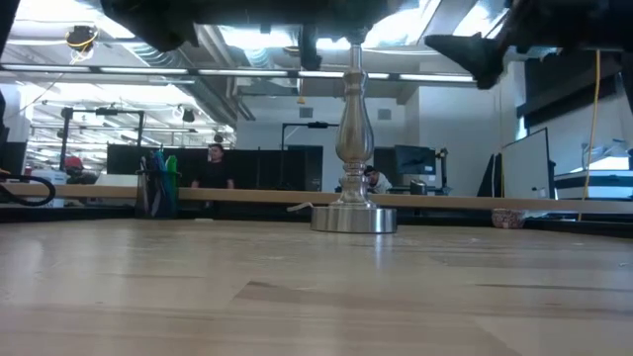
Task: Screw lightbulb
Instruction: Insert the lightbulb into the lamp
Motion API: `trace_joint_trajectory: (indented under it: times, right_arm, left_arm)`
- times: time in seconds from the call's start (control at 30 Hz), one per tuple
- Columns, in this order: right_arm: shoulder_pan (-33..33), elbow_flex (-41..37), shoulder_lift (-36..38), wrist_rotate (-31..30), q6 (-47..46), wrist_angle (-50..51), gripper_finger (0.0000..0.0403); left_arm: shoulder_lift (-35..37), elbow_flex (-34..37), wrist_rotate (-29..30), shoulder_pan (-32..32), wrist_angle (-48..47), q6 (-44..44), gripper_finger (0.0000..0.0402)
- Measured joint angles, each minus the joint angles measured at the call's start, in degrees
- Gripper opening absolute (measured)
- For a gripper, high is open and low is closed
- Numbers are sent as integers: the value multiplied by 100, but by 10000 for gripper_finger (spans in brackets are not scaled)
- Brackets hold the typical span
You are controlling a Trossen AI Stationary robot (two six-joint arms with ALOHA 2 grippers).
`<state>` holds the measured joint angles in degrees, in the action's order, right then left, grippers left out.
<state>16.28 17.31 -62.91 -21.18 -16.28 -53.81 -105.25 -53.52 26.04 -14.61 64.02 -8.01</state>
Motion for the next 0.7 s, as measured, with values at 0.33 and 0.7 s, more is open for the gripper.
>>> trace_joint_trajectory:
  times: [0.33, 0.7]
  right_arm:
    - [37, 772, -718, 901, 273, -305, 380]
    - [95, 911, -715, 1175, 623, -211, 364]
  left_arm:
    - [-7, -4, -99, -122, 299, -98, 84]
    - [-557, -813, -140, -304, 261, 133, 84]
